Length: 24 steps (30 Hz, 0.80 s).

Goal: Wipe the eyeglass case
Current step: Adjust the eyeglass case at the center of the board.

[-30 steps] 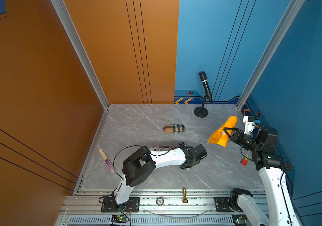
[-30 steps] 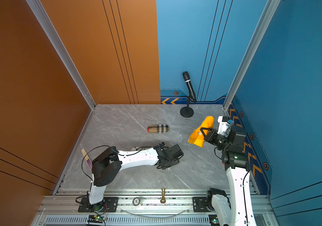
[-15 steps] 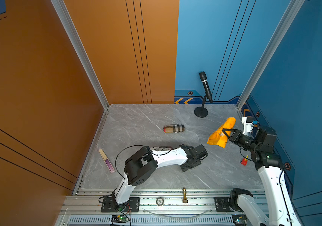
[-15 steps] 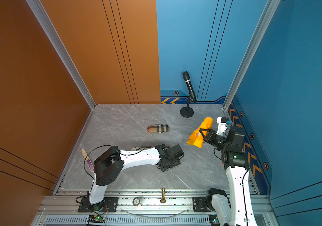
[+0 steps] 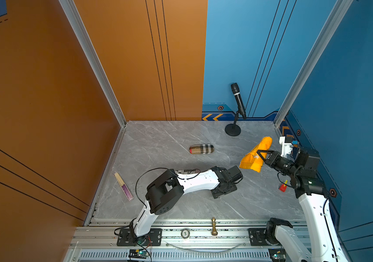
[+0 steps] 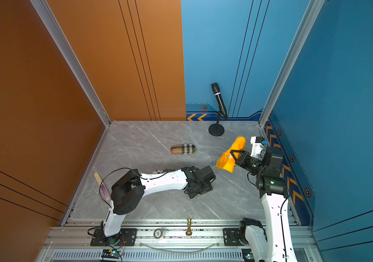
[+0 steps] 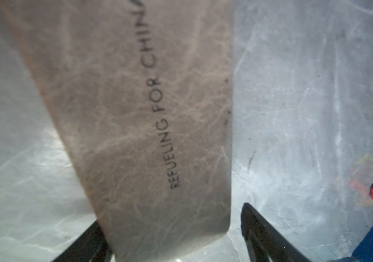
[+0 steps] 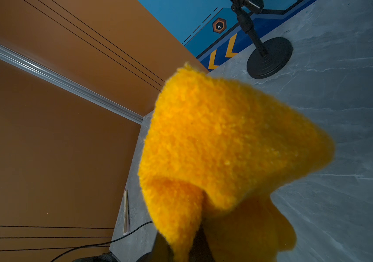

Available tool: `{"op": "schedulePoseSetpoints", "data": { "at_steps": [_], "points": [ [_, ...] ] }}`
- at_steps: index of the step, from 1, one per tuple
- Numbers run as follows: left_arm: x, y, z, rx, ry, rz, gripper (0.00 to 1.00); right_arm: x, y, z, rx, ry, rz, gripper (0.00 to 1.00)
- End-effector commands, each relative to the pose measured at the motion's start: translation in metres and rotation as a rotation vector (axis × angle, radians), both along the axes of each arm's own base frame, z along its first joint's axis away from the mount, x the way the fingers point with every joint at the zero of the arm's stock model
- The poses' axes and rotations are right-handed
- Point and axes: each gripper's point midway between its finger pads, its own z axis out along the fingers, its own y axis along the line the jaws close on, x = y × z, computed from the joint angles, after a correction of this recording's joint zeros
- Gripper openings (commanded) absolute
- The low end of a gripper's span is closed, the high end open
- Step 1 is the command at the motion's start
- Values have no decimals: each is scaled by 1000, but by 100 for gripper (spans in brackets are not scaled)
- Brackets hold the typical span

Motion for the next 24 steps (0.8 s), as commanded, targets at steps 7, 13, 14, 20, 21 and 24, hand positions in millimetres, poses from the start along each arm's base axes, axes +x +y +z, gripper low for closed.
{"op": "schedulePoseSetpoints", "data": {
  "at_steps": [7, 13, 14, 20, 21, 24],
  "points": [
    [14, -52, 11, -121, 1, -108, 83, -2, -16, 15, 55, -25, -41, 0],
    [42, -78, 11, -245, -16, -141, 83, -2, -34, 5, 69, -12, -123, 0],
    [47, -85, 13, -289, -17, -157, 83, -1, -36, 4, 72, -10, -128, 0],
    [75, -113, 35, -438, -50, -273, 82, 6, -41, 4, 88, -11, -151, 0],
    [77, -116, 41, -465, -48, -295, 82, 6, -41, 3, 95, -9, -149, 0],
    [70, -113, 62, -518, -48, -390, 81, 7, -41, 0, 101, 3, -151, 0]
  ]
}}
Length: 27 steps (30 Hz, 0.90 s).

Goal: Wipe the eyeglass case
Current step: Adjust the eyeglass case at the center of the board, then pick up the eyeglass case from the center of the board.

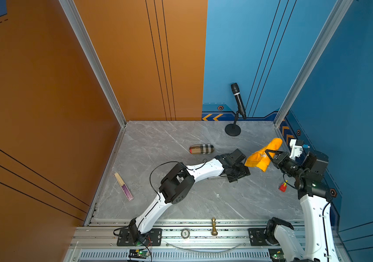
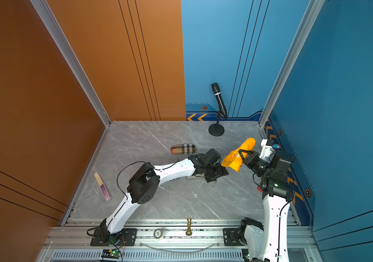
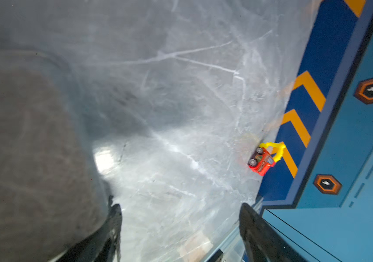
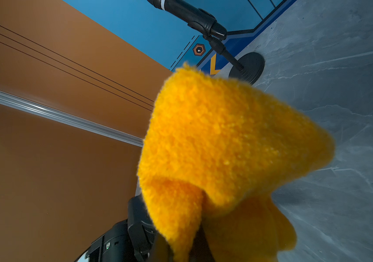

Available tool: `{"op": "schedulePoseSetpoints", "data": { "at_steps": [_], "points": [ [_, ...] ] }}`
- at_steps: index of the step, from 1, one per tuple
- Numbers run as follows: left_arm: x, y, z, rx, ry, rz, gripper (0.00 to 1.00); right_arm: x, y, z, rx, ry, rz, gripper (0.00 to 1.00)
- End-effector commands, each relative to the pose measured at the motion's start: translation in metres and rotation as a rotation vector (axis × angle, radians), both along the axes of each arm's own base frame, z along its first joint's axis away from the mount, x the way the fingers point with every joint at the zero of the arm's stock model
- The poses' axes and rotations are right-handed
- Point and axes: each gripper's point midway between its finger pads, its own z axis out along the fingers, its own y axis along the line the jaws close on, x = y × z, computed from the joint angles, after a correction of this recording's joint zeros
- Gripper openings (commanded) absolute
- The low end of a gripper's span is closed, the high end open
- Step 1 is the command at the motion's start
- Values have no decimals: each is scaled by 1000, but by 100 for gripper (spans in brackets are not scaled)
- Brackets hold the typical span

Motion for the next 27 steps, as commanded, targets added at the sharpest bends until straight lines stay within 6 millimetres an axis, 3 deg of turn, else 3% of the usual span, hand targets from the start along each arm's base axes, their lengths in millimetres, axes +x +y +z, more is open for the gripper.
{"op": "schedulePoseSetpoints", "data": {
  "at_steps": [1, 7, 13, 19, 22, 27],
  "points": [
    [-14, -6, 41, -119, -37, -175, 81, 3, -3, 2, 4, -22, -12, 0],
    [-40, 36, 81, -154, -152, -357, 79, 3, -1, -8, -37, 9, -11, 0],
    [-14, 124, 98, 215, -582, -646, 77, 5, 20, -28, -139, 92, 57, 0],
    [-10, 175, 70, 382, -801, -983, 78, 9, 50, -43, -245, 161, 155, 0],
    [-5, 182, 54, 378, -815, -1071, 78, 12, 59, -48, -270, 182, 179, 0],
    [-1, 177, 22, 379, -811, -1194, 78, 16, 59, -46, -307, 198, 196, 0]
  ]
}}
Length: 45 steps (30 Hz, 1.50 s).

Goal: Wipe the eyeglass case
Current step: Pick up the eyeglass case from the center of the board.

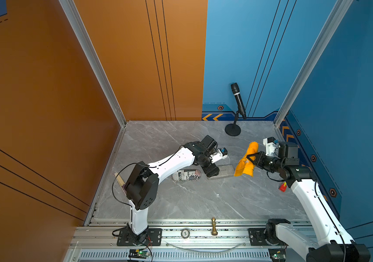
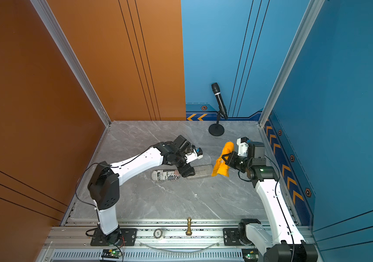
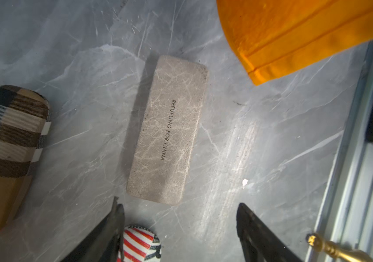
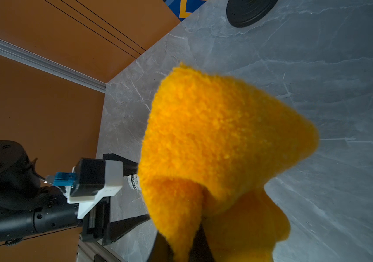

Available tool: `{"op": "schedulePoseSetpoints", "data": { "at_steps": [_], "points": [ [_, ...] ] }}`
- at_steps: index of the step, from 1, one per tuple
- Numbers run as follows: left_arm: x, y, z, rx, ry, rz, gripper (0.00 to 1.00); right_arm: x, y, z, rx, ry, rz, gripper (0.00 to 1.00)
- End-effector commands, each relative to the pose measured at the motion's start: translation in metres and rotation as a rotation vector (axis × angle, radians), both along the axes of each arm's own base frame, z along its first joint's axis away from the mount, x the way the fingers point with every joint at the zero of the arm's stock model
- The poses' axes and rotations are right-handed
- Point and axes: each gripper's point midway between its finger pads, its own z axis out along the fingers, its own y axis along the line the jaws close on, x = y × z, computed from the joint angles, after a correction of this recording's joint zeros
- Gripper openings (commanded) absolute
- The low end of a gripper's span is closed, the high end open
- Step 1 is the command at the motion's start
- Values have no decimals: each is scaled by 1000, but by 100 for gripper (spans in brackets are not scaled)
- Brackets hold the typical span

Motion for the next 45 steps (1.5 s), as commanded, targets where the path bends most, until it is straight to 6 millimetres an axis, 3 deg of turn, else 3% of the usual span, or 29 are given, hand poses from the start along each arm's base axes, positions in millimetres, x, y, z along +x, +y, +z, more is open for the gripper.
{"op": "schedulePoseSetpoints", "data": {
  "at_steps": [1, 7, 20, 33, 45],
  "points": [
    [-4, 2, -26, 72, -15, -147, 78, 1, -7, 13, -84, -26, 3, 0],
    [7, 6, -58, 159, -23, -168, 77, -1, -14, 11, -110, -15, 1, 0],
    [28, 2, -69, 167, -113, -159, 79, 2, -6, -5, -80, 11, 47, 0],
    [18, 12, -92, 173, -32, -155, 81, 5, -4, -9, -75, 23, 59, 0],
    [16, -2, -100, 136, -44, -140, 79, -3, -3, -18, -104, 53, 75, 0]
  ]
}}
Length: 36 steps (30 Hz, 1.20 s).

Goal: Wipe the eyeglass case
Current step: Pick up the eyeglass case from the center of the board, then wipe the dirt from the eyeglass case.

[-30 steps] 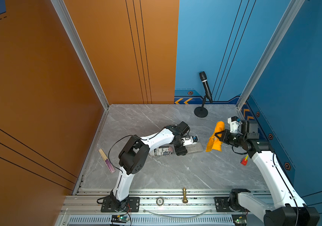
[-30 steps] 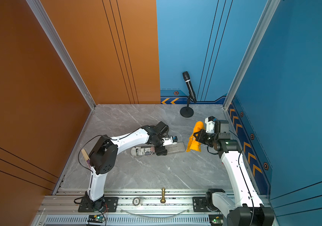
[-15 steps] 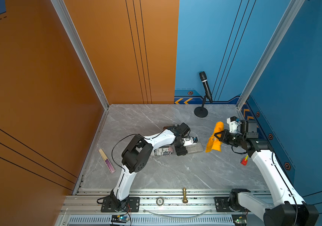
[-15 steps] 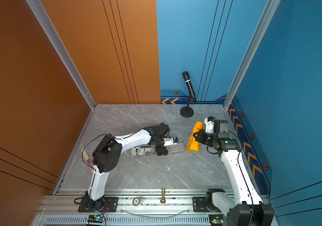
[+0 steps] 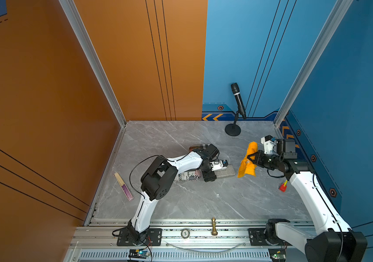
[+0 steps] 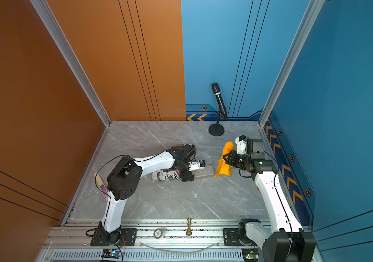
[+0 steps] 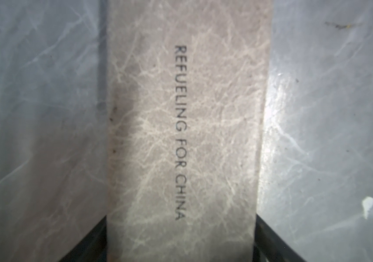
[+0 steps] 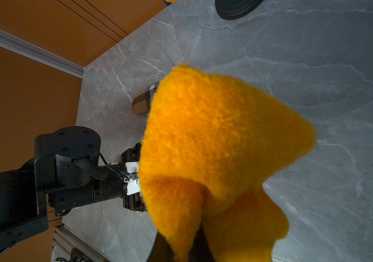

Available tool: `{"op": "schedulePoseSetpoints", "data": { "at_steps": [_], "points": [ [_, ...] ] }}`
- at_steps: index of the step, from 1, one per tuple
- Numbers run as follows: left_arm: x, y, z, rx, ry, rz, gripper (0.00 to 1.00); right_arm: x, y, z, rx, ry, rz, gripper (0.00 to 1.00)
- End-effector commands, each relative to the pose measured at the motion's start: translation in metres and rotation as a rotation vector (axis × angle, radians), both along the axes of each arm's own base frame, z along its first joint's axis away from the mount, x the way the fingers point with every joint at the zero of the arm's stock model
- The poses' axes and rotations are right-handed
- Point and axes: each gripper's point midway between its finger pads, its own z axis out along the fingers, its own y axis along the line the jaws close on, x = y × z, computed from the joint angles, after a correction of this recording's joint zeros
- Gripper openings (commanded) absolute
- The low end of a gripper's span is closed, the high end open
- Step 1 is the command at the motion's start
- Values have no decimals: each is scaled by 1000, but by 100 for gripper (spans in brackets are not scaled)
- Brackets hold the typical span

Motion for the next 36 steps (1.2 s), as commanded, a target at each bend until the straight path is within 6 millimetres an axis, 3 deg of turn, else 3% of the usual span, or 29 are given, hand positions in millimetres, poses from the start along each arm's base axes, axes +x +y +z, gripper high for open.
{"op": "schedulePoseSetpoints", "data": {
  "at_steps": [1, 9, 16, 20, 25, 32, 36],
  "points": [
    [-7, -1, -14, 3, 32, -1, 79, -10, 2, -7, -12, 17, 24, 0],
    [-13, 0, -22, 21, 47, -4, 73, -11, 2, -3, -21, 15, 27, 0],
    [-14, -3, -12, -1, 31, 17, 46, -13, 5, -9, -27, 39, 45, 0],
    [-15, -13, 15, -69, -53, 20, 40, -14, 16, -12, -46, 51, 78, 0],
    [-26, -31, 59, -196, -150, 19, 36, -11, 42, -19, -59, 66, 149, 0],
    [-39, -55, 112, -346, -272, 26, 31, -23, 69, -71, -55, 184, 226, 0],
    [-40, -60, 129, -399, -312, 51, 30, -31, 95, -74, 35, 188, 280, 0]
  ]
}}
